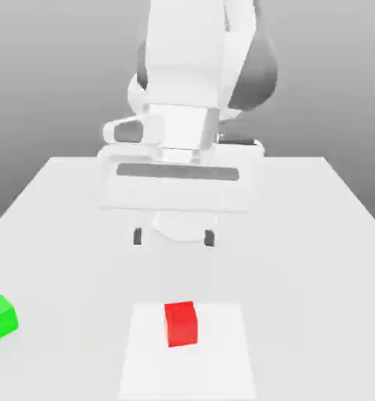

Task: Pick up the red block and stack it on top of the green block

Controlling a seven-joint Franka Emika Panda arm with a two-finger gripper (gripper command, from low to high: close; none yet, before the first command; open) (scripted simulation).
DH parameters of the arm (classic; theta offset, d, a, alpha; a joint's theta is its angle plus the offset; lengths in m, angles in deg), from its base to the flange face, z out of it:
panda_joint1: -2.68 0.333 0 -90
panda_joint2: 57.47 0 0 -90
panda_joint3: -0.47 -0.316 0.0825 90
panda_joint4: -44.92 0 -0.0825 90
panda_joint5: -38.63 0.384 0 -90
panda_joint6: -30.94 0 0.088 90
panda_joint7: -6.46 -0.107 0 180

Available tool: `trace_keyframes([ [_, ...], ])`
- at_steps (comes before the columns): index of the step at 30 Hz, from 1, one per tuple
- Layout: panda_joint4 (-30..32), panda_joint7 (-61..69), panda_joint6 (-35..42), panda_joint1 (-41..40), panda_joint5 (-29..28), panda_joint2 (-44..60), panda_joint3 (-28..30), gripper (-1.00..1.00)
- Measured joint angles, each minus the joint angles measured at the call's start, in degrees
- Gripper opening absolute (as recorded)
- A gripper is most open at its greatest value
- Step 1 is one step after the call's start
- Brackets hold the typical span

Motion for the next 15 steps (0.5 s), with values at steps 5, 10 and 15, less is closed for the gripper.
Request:
trace_keyframes([
  [5, 4.7, 5.6, -7.0, 0.6, 4.9, 10.0, 0.1, 0.0],
  [10, 3.7, 6.2, -15.7, 0.5, 5.5, 20.2, -0.1, 0.0],
  [15, 3.5, 6.1, -17.0, 0.5, 5.3, 21.8, -0.1, -1.0],
])
